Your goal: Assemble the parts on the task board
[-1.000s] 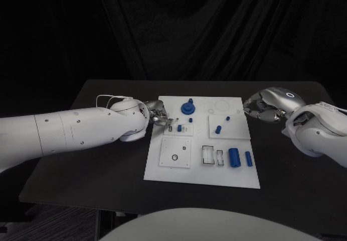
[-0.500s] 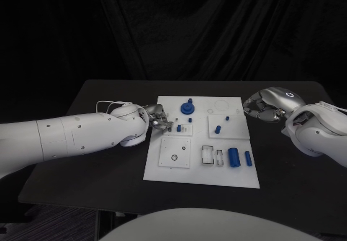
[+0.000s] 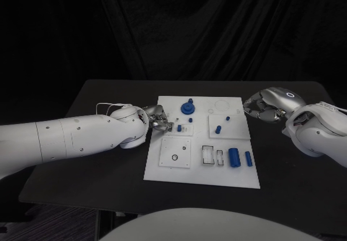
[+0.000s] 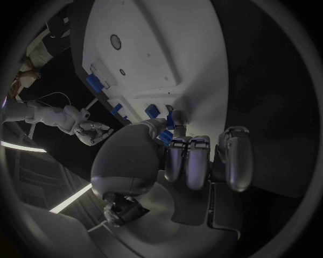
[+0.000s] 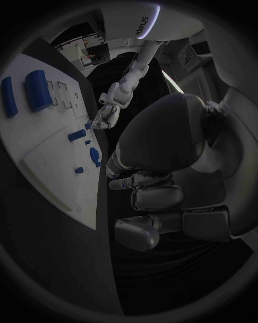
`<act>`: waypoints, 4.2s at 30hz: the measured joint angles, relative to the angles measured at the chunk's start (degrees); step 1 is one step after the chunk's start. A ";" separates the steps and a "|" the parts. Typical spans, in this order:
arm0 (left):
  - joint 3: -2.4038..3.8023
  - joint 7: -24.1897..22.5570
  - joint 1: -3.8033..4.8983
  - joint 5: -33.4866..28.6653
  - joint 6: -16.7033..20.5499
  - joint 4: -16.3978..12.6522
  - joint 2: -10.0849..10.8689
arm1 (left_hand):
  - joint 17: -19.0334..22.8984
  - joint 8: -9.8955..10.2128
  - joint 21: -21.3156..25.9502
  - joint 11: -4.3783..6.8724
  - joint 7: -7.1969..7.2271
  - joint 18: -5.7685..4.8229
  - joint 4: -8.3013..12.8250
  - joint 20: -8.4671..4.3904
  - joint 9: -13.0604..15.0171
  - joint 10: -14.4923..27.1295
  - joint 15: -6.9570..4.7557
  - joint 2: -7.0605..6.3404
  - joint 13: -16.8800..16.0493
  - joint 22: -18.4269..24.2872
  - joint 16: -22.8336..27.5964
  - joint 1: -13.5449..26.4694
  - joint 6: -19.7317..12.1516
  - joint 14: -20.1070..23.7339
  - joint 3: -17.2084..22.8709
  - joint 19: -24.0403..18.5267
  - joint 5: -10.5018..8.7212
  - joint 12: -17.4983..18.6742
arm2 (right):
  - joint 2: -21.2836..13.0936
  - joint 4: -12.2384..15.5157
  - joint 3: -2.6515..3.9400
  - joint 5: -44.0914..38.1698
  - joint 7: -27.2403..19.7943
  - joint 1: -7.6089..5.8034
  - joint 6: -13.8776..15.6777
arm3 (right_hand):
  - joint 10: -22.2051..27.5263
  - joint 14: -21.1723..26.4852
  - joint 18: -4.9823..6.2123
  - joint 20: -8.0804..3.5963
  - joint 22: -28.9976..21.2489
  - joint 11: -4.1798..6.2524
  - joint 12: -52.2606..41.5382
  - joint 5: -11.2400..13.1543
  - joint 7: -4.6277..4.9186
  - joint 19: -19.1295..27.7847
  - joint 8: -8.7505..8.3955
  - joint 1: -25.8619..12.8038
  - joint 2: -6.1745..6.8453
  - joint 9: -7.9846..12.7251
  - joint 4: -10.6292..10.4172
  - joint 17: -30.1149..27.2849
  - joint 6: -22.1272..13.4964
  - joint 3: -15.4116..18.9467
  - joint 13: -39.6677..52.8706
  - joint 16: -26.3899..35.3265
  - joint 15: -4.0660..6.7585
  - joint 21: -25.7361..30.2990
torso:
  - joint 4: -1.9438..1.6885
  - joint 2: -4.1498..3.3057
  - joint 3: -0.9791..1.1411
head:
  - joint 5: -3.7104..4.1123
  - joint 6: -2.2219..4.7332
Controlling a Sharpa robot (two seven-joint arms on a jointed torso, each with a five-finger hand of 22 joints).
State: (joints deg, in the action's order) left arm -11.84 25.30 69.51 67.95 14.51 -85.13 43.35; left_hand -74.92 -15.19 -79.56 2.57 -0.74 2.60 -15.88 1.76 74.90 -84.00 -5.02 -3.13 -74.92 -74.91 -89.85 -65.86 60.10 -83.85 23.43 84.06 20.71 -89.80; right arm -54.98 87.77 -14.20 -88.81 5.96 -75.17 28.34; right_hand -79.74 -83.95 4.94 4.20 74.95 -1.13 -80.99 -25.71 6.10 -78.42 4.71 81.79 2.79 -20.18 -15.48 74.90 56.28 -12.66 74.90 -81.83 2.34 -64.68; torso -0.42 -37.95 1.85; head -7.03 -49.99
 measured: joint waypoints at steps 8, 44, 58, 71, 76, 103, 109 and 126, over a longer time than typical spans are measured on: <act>0.01 -0.17 -0.19 0.01 0.13 -0.55 0.37 | 0.01 0.00 0.00 0.00 0.00 0.00 0.00 0.00 0.02 0.00 0.00 0.00 0.00 0.00 0.00 0.00 0.00 0.00 0.00 0.00 0.00 0.00 | -0.07 -0.05 0.00 0.00 0.00 0.00 0.00 | 0.00 0.00 0.00 0.00 -0.01 0.00 0.00 0.00 0.00 0.00 0.00 0.00 0.00 0.00 0.00 0.00 0.00 0.00 0.00 0.00 0.00 0.00 | -0.02 0.01 0.02 | 0.11 0.00; 0.28 -1.63 -1.28 0.05 0.78 -0.79 0.77 | 0.01 0.12 0.46 0.00 -0.30 0.00 -0.73 0.00 0.15 0.00 0.00 2.66 0.01 0.01 0.00 6.30 -0.10 0.00 -8.20 0.00 -9.83 0.00 | -0.04 -0.13 0.00 0.00 0.17 0.01 -0.21 | 0.00 0.00 0.00 0.00 -0.03 0.00 0.00 -0.27 0.00 0.00 0.00 0.00 0.00 -0.01 0.15 0.00 0.00 -0.15 0.00 0.00 0.00 0.00 | 0.02 -0.01 0.03 | -0.08 0.00; 0.28 -2.32 -1.41 -0.02 1.11 -0.39 0.59 | 0.02 0.95 0.46 0.00 -0.24 0.00 -0.81 0.00 0.15 0.00 0.00 4.49 0.01 0.01 0.00 7.91 -0.03 0.00 -10.95 0.00 -5.19 0.00 | -0.05 -0.15 0.00 0.00 0.27 0.01 -0.42 | 0.00 0.00 0.00 0.00 -0.03 0.00 0.00 -0.26 0.00 0.00 0.00 0.00 0.00 -0.02 0.15 0.00 0.00 -0.15 0.00 0.00 0.00 0.00 | 0.02 -0.03 0.04 | -0.11 0.00; 0.27 -2.76 -1.46 -0.08 1.17 -0.14 0.58 | 0.02 1.02 0.46 0.00 -0.37 0.00 -0.64 0.00 0.15 0.00 0.00 5.38 0.01 0.01 0.00 6.50 0.03 0.00 -11.09 0.00 0.97 0.00 | 0.02 -0.18 0.00 0.00 0.35 0.02 -0.66 | 0.00 0.00 0.00 0.00 -0.04 0.00 0.00 -0.25 0.00 0.00 0.00 0.00 0.00 -0.02 0.15 0.00 0.00 -0.15 0.00 -0.01 0.00 0.00 | 0.02 -0.02 0.03 | -0.24 0.00; 0.26 -3.02 -1.49 -0.11 1.20 -0.13 0.68 | 0.02 1.04 0.46 0.00 -0.38 0.00 -0.64 0.00 0.15 0.00 0.00 5.38 0.01 0.01 0.00 6.50 0.03 0.00 -11.09 0.00 1.40 0.00 | 0.01 -0.18 0.00 0.00 0.39 0.02 -0.76 | 0.00 0.00 0.00 0.00 -0.04 0.00 0.00 -0.25 0.00 0.00 0.00 0.00 0.00 -0.02 0.15 0.00 0.00 -0.15 0.00 -0.01 0.00 0.00 | 0.00 -0.02 0.02 | -0.18 0.00; 0.25 -3.33 -1.55 -0.18 1.63 -0.34 1.67 | 0.02 1.81 0.67 0.00 -0.35 0.00 -0.64 0.00 0.15 0.00 0.01 5.28 0.01 0.01 0.00 5.54 0.03 0.00 -11.08 0.00 2.80 0.00 | 0.05 -0.26 -0.01 0.00 0.54 0.07 -1.11 | 0.00 0.00 0.00 0.00 -0.01 0.00 0.00 -0.23 0.00 0.00 0.00 0.00 0.00 -0.02 -0.01 0.00 0.00 -0.31 0.00 -0.01 0.00 0.34 | -0.01 -0.02 0.02 | -0.50 0.00; 0.25 -3.22 -1.55 -0.15 1.69 -0.53 1.95 | 0.02 1.81 0.67 0.00 -0.29 0.00 -0.64 0.00 0.15 0.00 0.00 5.30 0.01 0.01 0.00 5.52 0.08 0.00 -11.08 0.00 2.88 0.00 | 0.05 -0.28 -0.01 0.00 0.56 0.16 -1.13 | 0.00 0.00 0.00 0.00 -0.01 0.00 0.00 -0.23 0.00 0.00 0.00 0.00 0.00 -0.02 -0.01 0.00 0.00 -0.31 0.00 -0.01 0.00 0.34 | 0.01 -0.02 0.01 | -0.57 0.00; 0.23 -2.76 -1.56 -0.11 1.67 -1.01 2.28 | 0.02 1.81 0.67 0.00 -0.27 0.00 -0.64 0.00 0.15 0.00 0.01 5.01 0.01 0.01 0.00 5.23 0.10 0.00 -11.08 0.00 2.88 0.00 | 0.00 -0.34 -0.01 0.00 0.60 0.35 -1.17 | 0.00 0.00 0.00 0.00 -0.02 0.00 0.00 -0.22 0.00 0.00 0.00 0.00 0.00 -0.02 0.16 0.00 0.00 -0.48 0.00 -0.01 0.00 0.34 | -0.01 0.02 -0.01 | -0.59 0.00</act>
State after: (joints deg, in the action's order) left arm -11.61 22.54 67.96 67.84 16.18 -86.14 45.64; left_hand -74.90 -13.38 -78.90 2.57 -1.01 2.60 -16.52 1.76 75.05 -84.01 -5.01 1.88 -74.90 -74.90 -89.85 -60.63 60.20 -83.85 12.35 84.06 23.60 -89.80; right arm -54.98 87.42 -14.20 -88.80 6.56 -74.82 27.16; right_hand -79.74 -83.95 4.94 4.20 74.92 -1.13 -80.99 -25.93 6.10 -78.42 4.71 81.79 2.79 -20.21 -15.32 74.90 56.29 -13.14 74.90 -81.84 2.34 -64.34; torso -0.43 -37.92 1.84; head -7.62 -49.99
